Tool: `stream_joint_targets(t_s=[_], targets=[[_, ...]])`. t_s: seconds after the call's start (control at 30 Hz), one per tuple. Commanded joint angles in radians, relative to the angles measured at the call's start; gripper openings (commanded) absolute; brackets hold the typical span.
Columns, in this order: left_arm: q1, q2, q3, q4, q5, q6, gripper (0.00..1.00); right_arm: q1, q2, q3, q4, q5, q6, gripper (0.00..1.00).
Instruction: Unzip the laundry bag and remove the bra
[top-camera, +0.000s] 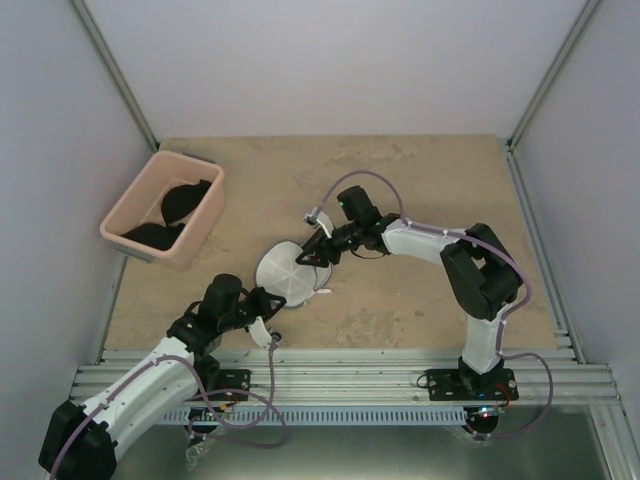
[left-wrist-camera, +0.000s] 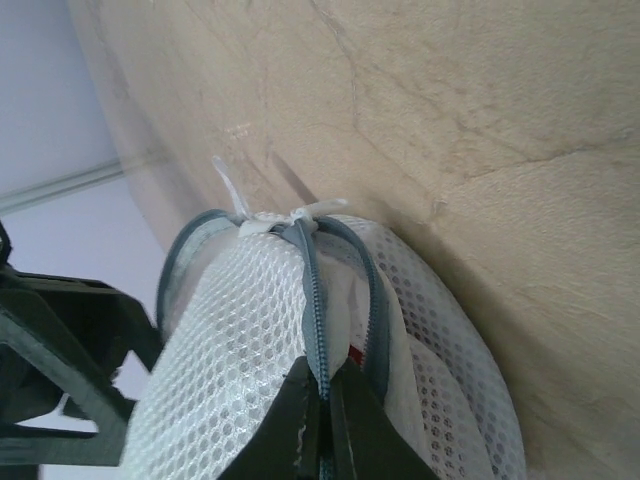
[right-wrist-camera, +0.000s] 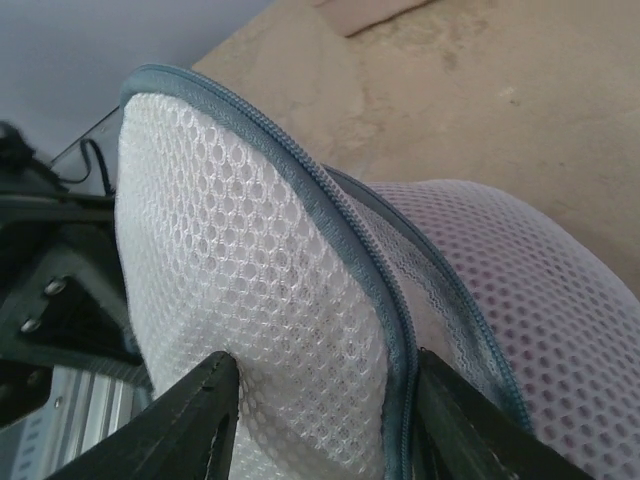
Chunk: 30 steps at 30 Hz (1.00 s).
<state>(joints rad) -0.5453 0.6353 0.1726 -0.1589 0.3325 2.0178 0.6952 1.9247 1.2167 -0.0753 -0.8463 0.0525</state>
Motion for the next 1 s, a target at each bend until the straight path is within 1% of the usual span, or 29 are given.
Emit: stream_joint_targets(t_s=[0.0,0.17,0.2,0.27,0.3,0.37,0.4,0.43,0.47,0.5,0.6,0.63,0.67,0.7,0.77,0.8,0.87,0.9,0.97], targets=[[-0.002,-0.007,-0.008,-0.004,0.006,-0.035,0.00,0.026,-0.096,-0.039,-0.011,-0.143,-0.118,0.43],[-0.002,-0.010,-0.006,0.005,-0.005,-0.060,0.00,0.029,-0.165,-0.091,-0.017,-0.231,-0.220,0.41],[-0.002,-0.013,-0.004,0.006,-0.008,-0.070,0.01,0.032,-0.179,-0.102,-0.019,-0.231,-0.247,0.39],[-0.002,-0.022,0.005,0.006,-0.012,-0.088,0.22,0.035,-0.198,-0.126,-0.023,-0.210,-0.290,0.32],[-0.002,-0.028,0.008,0.006,-0.013,-0.103,0.30,0.035,-0.201,-0.134,-0.026,-0.197,-0.306,0.28],[-0.002,-0.040,0.023,-0.004,-0.018,-0.135,0.41,0.035,-0.195,-0.130,-0.070,-0.174,-0.341,0.20],[-0.002,-0.049,0.030,-0.016,-0.021,-0.147,0.46,0.035,-0.192,-0.125,-0.093,-0.171,-0.355,0.18],[-0.002,-0.058,0.037,-0.030,-0.028,-0.158,0.53,0.035,-0.192,-0.121,-0.109,-0.168,-0.364,0.17],[-0.002,-0.075,0.044,-0.048,-0.031,-0.164,0.63,0.036,-0.196,-0.121,-0.121,-0.164,-0.376,0.16],[-0.002,-0.090,0.052,-0.070,-0.031,-0.168,0.69,0.037,-0.202,-0.125,-0.129,-0.155,-0.387,0.15],[-0.002,-0.159,0.072,-0.180,-0.025,-0.167,0.90,0.038,-0.236,-0.145,-0.136,-0.079,-0.402,0.10],[-0.002,-0.184,0.077,-0.210,-0.028,-0.169,0.96,0.039,-0.255,-0.154,-0.130,-0.032,-0.401,0.07],[-0.002,-0.208,0.079,-0.235,-0.037,-0.178,0.99,0.042,-0.276,-0.169,-0.117,0.008,-0.401,0.04],[-0.002,-0.229,0.078,-0.243,-0.051,-0.200,0.99,0.048,-0.300,-0.186,-0.105,0.047,-0.408,0.01],[-0.002,-0.256,0.079,-0.219,-0.087,-0.306,0.99,0.073,-0.356,-0.238,-0.068,0.136,-0.444,0.01],[-0.002,-0.260,0.082,-0.196,-0.108,-0.393,0.99,0.096,-0.390,-0.268,-0.048,0.184,-0.474,0.01],[-0.001,-0.252,0.111,-0.153,-0.150,-0.597,0.99,0.148,-0.456,-0.338,0.010,0.282,-0.541,0.01],[-0.002,-0.241,0.140,-0.147,-0.170,-0.739,0.99,0.178,-0.497,-0.373,0.040,0.338,-0.590,0.01],[-0.002,-0.220,0.180,-0.151,-0.200,-0.918,0.99,0.242,-0.551,-0.453,0.126,0.451,-0.659,0.03]])
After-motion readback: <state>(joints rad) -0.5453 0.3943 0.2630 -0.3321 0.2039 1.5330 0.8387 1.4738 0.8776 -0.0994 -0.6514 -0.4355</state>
